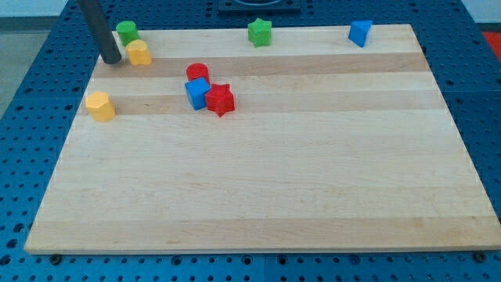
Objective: Move the yellow heart to the bottom left of the board
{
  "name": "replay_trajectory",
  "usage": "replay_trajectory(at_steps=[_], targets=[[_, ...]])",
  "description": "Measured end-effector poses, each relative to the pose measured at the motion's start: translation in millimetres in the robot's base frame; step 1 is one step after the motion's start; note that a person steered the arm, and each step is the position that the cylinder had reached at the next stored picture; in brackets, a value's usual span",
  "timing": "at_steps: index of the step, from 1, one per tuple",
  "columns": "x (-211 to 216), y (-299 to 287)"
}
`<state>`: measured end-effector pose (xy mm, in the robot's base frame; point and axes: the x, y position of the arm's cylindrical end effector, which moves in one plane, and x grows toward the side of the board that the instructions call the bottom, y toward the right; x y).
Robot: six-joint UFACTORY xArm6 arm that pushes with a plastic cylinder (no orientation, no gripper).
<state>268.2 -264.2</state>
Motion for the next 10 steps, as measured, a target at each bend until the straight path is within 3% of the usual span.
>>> replay_trajectory(at_steps=[7, 10], targets=[[-41.6, 100.7], [33.6, 100.4]])
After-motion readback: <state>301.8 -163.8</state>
